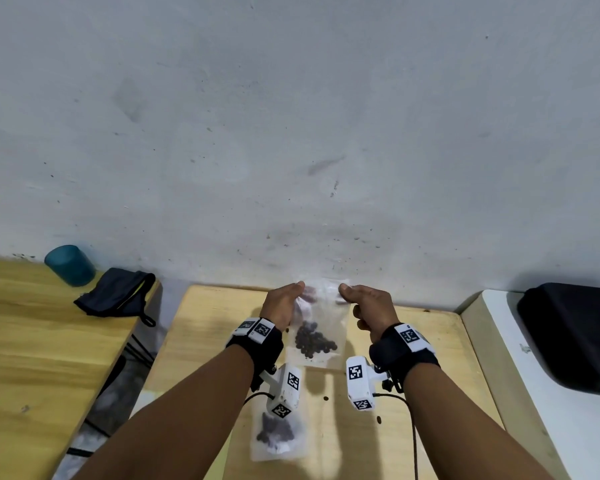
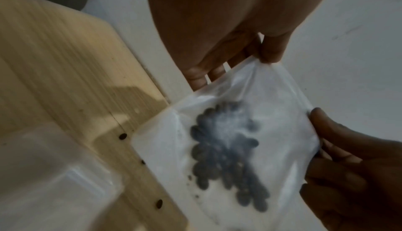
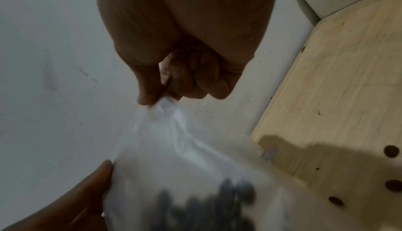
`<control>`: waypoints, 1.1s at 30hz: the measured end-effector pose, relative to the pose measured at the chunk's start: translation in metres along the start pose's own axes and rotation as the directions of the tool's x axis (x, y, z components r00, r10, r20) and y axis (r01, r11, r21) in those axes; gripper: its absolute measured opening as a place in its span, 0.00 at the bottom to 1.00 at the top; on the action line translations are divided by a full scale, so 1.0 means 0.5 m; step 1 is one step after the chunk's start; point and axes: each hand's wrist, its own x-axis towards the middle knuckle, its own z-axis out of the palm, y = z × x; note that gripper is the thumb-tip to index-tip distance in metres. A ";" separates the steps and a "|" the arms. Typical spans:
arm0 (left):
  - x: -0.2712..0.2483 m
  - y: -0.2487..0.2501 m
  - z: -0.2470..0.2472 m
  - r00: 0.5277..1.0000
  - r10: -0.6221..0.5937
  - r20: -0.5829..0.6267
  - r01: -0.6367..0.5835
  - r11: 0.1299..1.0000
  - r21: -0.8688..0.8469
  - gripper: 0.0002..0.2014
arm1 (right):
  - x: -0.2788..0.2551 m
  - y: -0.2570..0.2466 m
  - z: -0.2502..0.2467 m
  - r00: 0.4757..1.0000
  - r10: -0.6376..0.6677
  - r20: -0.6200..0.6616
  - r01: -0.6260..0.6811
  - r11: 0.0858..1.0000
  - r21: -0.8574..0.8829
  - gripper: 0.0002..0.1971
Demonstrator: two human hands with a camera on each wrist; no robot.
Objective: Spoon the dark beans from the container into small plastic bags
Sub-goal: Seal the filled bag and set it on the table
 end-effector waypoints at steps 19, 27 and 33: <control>-0.062 -0.144 -0.123 0.955 -0.292 -0.041 0.295 0.936 0.192 0.13 | -0.030 0.194 0.058 0.956 0.119 0.267 0.020 0.885 -0.465 0.15; -0.100 -0.270 -0.194 0.894 -0.441 -0.073 0.438 0.833 0.338 0.13 | -0.062 0.310 0.116 0.865 0.347 0.362 -0.053 0.781 -0.622 0.16; -0.091 -0.257 -0.201 0.969 -0.116 -0.220 0.220 0.811 0.542 0.06 | -0.070 0.315 0.075 0.901 0.285 0.327 -0.006 0.762 -0.647 0.19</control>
